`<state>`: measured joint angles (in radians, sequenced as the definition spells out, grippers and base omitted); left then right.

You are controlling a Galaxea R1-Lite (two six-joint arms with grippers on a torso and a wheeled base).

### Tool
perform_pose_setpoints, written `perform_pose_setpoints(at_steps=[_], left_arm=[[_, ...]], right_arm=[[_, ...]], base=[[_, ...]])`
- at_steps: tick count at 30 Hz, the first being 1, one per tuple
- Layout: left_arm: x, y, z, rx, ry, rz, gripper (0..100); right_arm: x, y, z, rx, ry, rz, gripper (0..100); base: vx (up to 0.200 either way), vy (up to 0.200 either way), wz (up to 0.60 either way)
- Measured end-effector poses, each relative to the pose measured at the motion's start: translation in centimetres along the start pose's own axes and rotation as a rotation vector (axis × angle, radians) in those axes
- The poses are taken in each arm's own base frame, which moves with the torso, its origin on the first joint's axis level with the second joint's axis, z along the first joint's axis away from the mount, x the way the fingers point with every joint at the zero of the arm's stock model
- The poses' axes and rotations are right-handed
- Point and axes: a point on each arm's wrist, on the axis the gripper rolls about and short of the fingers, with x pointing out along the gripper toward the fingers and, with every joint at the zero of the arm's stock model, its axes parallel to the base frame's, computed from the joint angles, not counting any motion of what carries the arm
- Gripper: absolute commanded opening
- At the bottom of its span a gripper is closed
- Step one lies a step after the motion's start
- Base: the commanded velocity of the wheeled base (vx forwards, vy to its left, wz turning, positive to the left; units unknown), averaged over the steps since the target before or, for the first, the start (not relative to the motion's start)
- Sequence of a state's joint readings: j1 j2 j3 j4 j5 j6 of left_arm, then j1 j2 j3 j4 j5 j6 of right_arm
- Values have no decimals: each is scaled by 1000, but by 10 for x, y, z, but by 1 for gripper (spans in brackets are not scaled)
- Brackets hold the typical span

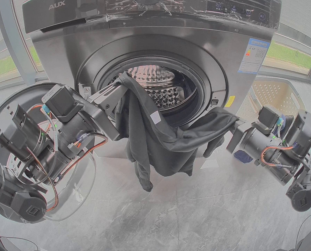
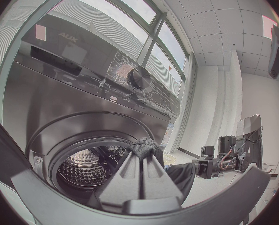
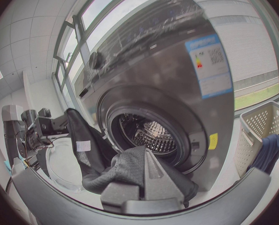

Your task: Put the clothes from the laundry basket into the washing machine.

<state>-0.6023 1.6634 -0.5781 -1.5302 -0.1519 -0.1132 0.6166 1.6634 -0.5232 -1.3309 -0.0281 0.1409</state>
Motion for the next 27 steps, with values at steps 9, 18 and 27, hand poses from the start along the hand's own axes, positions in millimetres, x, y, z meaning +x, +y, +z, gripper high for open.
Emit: perform_pose_setpoints(at_steps=[9,18,27], left_arm=[[7,-3,-9,-11,10,-9,0],[15,-5,-9,-13,-2,-17,0],[20,-3,-10,-10,-15,-18,0]], right_arm=[[23,11,-51,3,131,21,0],[29,15,-91,8,247,33,100],[9,21,-135,-8,434,74,100]], base=[[0,0,0],[0,0,0],[0,0,0]])
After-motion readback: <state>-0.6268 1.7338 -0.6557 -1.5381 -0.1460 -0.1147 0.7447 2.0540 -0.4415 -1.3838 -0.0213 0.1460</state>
